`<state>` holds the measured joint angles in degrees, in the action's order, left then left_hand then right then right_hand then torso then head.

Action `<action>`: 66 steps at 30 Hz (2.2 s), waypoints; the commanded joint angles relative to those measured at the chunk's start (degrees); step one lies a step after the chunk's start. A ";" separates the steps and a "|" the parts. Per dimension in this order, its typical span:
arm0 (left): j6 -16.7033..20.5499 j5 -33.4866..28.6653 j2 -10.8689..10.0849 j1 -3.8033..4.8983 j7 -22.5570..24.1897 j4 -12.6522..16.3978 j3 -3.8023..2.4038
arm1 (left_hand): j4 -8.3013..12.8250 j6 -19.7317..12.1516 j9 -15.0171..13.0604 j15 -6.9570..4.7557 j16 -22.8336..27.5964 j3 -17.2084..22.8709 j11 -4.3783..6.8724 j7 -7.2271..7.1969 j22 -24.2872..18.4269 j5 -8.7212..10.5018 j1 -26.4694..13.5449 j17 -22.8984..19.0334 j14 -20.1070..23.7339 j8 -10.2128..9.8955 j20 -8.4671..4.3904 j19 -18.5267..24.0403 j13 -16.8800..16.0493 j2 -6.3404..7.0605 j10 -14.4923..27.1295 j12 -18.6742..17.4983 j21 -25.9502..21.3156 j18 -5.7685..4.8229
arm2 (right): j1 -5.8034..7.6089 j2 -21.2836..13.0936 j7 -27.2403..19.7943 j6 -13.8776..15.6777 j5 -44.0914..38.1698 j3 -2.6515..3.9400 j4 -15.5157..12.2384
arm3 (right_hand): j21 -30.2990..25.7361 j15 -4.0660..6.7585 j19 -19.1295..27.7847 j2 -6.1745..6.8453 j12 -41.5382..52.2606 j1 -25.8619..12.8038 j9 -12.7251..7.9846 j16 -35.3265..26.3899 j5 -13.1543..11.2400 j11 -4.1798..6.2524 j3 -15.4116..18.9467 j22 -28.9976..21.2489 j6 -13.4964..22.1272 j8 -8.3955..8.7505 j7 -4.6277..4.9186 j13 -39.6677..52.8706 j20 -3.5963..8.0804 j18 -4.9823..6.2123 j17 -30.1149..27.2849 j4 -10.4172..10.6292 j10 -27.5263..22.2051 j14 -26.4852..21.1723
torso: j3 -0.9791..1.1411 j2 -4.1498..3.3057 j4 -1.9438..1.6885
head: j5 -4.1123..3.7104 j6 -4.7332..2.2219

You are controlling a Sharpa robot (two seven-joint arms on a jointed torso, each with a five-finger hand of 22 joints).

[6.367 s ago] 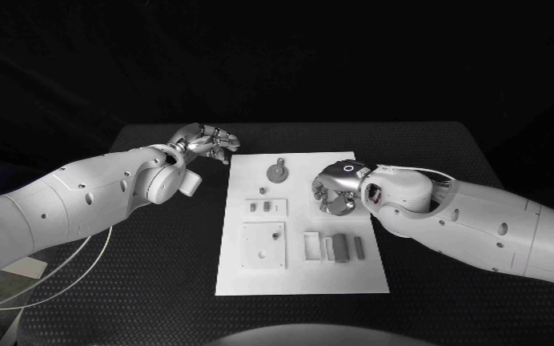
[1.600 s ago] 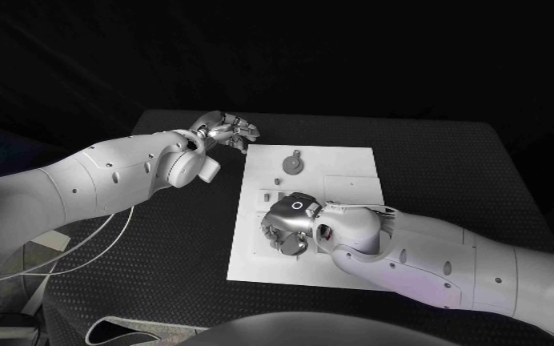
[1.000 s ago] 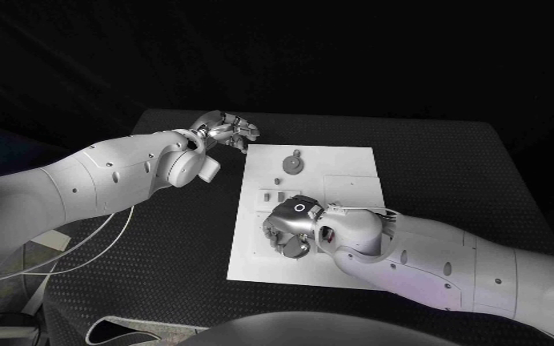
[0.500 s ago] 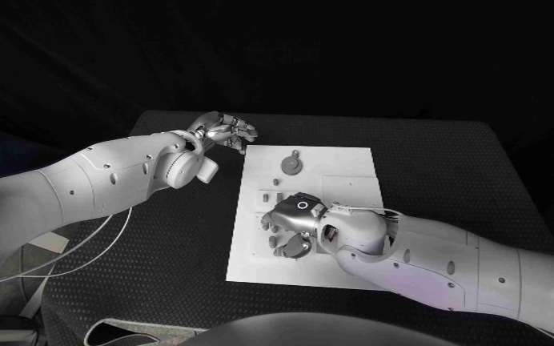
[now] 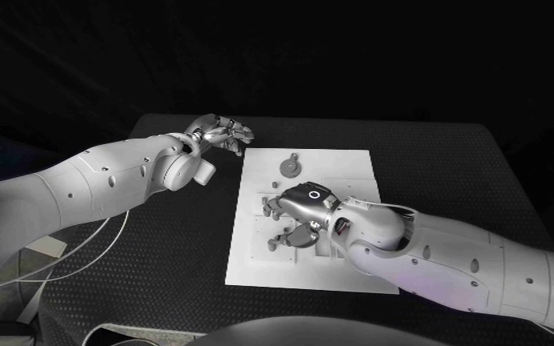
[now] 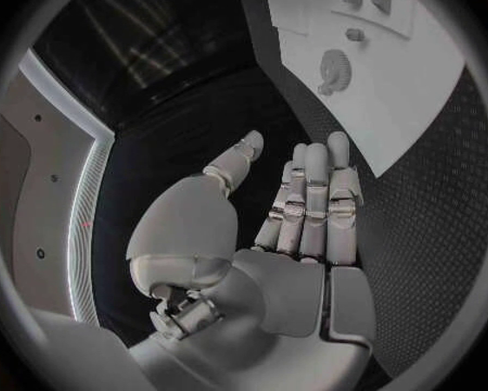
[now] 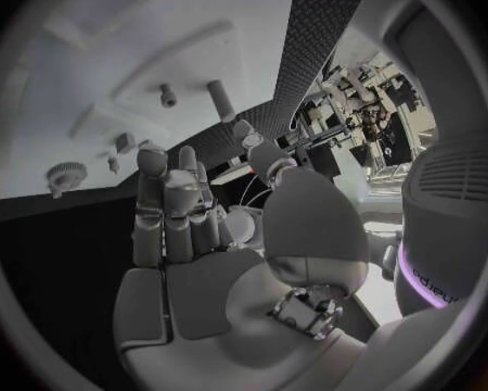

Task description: Assemble the parts on the task board

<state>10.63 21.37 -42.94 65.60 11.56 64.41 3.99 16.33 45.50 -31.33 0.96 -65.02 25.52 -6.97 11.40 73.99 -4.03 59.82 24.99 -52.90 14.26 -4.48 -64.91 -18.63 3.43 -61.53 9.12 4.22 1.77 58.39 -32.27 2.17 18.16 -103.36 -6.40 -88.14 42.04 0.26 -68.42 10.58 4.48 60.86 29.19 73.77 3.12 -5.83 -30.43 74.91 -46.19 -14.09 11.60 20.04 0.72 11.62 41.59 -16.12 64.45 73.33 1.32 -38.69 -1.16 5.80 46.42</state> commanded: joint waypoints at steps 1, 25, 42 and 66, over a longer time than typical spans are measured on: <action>-0.79 -0.31 0.22 0.12 0.77 -0.19 -0.04 | -0.13 0.08 -0.08 -0.01 0.22 -0.30 -0.17 0.28 0.03 0.34 -0.53 0.06 -0.22 0.26 -0.23 -0.35 0.05 0.08 0.56 0.33 -0.26 1.16 | 0.94 -1.59 -0.93 3.30 4.84 0.84 -1.17 | -0.17 0.54 -0.53 -0.70 0.67 0.01 0.10 0.24 -0.24 0.14 0.05 0.94 -0.48 -0.46 -0.20 0.32 0.27 3.38 0.02 -0.29 1.20 -0.18 | 0.04 0.13 0.10 | -0.39 -0.25; -1.39 -0.32 1.33 0.06 0.83 -1.88 -0.01 | -0.28 0.03 -0.08 0.00 0.25 -0.43 -0.18 0.31 0.03 0.36 -0.88 0.06 -0.18 0.27 -0.20 -0.32 0.05 -0.04 0.61 0.44 -0.28 1.13 | 9.49 -17.36 16.03 -28.13 23.86 1.67 -6.16 | 1.05 6.83 -0.89 -6.92 43.57 -14.77 9.72 5.21 -0.23 6.67 2.14 1.25 -6.43 -5.77 -5.94 48.10 1.57 3.38 3.83 10.49 2.62 0.10 | 0.05 0.76 0.96 | -2.63 -1.50; -1.72 -0.32 1.47 0.06 0.82 -2.08 -0.01 | -0.28 -0.01 -0.08 0.01 0.27 -0.48 -0.19 0.31 0.02 0.35 -1.00 0.05 -0.14 0.27 -0.20 -0.28 0.06 -0.06 0.66 0.48 -0.30 1.13 | 9.48 -17.69 17.99 -30.27 27.66 -1.63 -3.84 | 1.81 7.88 0.27 -6.53 47.53 -21.43 11.92 6.41 -0.22 7.83 3.77 1.23 -10.19 -5.99 -7.20 50.93 1.65 3.38 6.02 10.57 2.64 -0.80 | -0.07 0.84 0.99 | -3.29 -0.99; -2.11 -0.32 1.36 0.06 0.74 -1.95 -0.01 | -0.38 -0.08 -0.08 0.02 0.29 -0.56 -0.20 0.33 0.02 0.34 -1.35 0.06 -0.11 0.30 -0.19 -0.24 0.09 -0.20 0.79 0.60 -0.30 1.11 | 5.84 -12.31 17.89 -29.36 30.80 -4.07 1.21 | 2.47 7.93 0.67 -5.73 48.74 -26.75 12.22 6.69 -0.21 7.86 2.11 1.28 -10.38 -4.04 -7.21 51.52 2.16 3.38 7.21 13.82 2.53 -0.90 | 0.02 0.80 1.06 | -3.60 -0.23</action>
<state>9.43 21.37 -41.63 65.59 11.67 62.30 4.02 16.02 45.45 -31.35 1.05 -65.02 25.21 -6.98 11.35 73.99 -4.03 59.01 24.99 -52.80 14.26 -4.59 -65.02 -18.63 3.09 -61.52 9.49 4.22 1.77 64.44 -44.69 20.56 -10.64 -73.64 -10.45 -86.95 44.27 7.94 -67.84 4.98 53.03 34.55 41.35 80.26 3.06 2.15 -28.15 74.92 -56.35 -17.80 3.90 71.51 2.62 14.07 48.73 -2.43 67.08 72.53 1.32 -37.90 -0.10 2.20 46.14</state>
